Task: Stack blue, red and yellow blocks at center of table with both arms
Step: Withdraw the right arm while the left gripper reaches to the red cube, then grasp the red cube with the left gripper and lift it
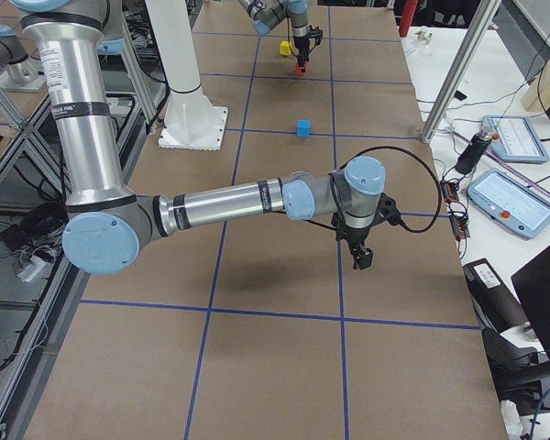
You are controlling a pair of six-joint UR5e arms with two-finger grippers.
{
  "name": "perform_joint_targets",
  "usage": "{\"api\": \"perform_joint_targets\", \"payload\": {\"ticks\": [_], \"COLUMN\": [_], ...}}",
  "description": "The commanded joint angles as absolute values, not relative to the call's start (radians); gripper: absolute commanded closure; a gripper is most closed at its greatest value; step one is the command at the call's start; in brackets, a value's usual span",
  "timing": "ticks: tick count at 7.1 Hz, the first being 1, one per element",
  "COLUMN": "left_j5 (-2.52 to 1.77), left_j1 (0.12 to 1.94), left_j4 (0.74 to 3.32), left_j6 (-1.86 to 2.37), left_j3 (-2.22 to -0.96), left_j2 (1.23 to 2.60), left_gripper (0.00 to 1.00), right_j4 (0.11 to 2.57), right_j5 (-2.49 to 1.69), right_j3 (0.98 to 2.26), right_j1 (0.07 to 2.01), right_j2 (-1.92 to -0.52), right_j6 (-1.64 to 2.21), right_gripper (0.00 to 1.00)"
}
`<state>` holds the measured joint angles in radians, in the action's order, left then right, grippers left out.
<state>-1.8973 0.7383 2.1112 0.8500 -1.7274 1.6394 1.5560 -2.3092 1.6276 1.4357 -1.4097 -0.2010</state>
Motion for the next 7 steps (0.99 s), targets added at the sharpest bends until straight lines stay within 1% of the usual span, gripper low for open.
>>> {"api": "perform_joint_targets", "payload": {"ticks": [1,2,3,4,5,7], "left_j5": [-1.899,-1.907,-1.972,-2.006,-2.003,-2.000], "left_j1": [0.735,0.735,0.739,0.755,0.765,0.762], "left_j4": [2.109,2.106,2.091,2.030,1.859,1.606], "left_j6": [0.850,0.850,0.850,0.851,0.867,0.959], "left_j3": [-1.730,-1.753,-1.799,-1.856,-1.908,-1.904], "left_j2": [1.631,1.629,1.629,1.640,1.723,1.971], "left_gripper": [0.59,0.83,0.99,0.99,0.99,0.99], "right_j4": [1.555,1.555,1.555,1.555,1.557,1.559], "right_j5": [-2.309,-2.309,-2.309,-2.309,-2.307,-2.304], "right_j3": [1.629,1.628,1.628,1.628,1.618,1.617], "right_j1": [1.436,1.436,1.436,1.436,1.436,1.442], "right_j2": [-1.410,-1.410,-1.410,-1.410,-1.411,-1.430], "right_j6": [-0.198,-0.198,-0.198,-0.193,-0.190,-0.154], "right_gripper": [0.00,0.00,0.00,0.00,0.00,0.00]}}
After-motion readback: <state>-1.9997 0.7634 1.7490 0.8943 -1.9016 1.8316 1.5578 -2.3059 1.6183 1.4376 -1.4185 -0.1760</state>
